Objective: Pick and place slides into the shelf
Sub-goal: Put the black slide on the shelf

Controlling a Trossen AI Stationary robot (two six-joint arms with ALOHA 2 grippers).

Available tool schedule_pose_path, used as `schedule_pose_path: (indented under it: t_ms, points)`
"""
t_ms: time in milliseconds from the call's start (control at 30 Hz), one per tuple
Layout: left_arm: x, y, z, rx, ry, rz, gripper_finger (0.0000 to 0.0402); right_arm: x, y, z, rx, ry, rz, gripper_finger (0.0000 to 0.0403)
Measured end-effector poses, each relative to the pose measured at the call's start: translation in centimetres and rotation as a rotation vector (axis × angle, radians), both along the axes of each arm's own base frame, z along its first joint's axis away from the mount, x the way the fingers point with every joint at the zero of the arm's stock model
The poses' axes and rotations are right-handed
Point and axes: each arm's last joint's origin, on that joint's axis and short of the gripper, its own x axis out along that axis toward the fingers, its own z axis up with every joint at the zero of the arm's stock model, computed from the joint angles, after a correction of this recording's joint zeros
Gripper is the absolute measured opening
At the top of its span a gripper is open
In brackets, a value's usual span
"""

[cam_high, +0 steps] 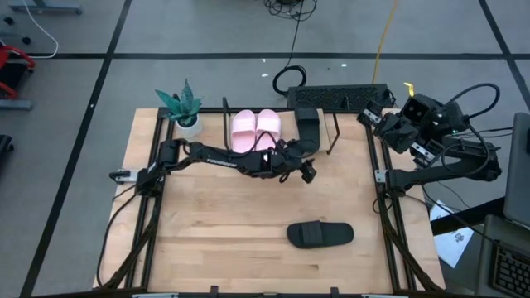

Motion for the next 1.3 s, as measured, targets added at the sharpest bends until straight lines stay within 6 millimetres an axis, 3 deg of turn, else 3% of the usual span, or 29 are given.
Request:
schedule_pose_path:
  t_ms: [167,367,500,600,833,1033,1133,1300]
  points:
    - [-1.2,-2.0,4.7,0.058,-0.062,-0.09,0.0237,1.2,0.1,-1.5,-0.017,0.223,0.091,0.0016]
    - [-7.0,-3.7,9.1,0.143,0.246,-0.056,0.0237,1.5,1.0,-4.6,-0.059,0.601,0.302,0.0016]
    - [-10.7,-4.8,9.3,0.056,0.437,0.052,0.0237,1.0,2.1,-5.9,-0.083,0.743,0.359,0.0016]
    - [-12.0,-6.0,9.2,0.07,0.502,0.101,0.0237,1.3,2.9,-7.6,-0.116,0.885,0.368,0.0016]
    - [-13.2,-7.7,8.9,0.101,0.553,0.107,0.0237,3.1,5.6,-15.3,-0.335,1.395,0.376,0.0016]
    - [-13.8,-7.9,8.7,0.105,0.609,0.115,0.0237,4.0,7.5,-22.3,-0.462,1.504,0.432,0.0016]
    - [-14.2,-8.1,8.6,0.103,0.639,0.126,0.0237,4.4,8.2,-25.1,-0.495,1.463,0.464,0.0016]
    - [-14.7,-8.2,8.5,0.092,0.654,0.161,0.0237,3.7,9.1,-29.8,-0.598,1.537,0.523,0.0016]
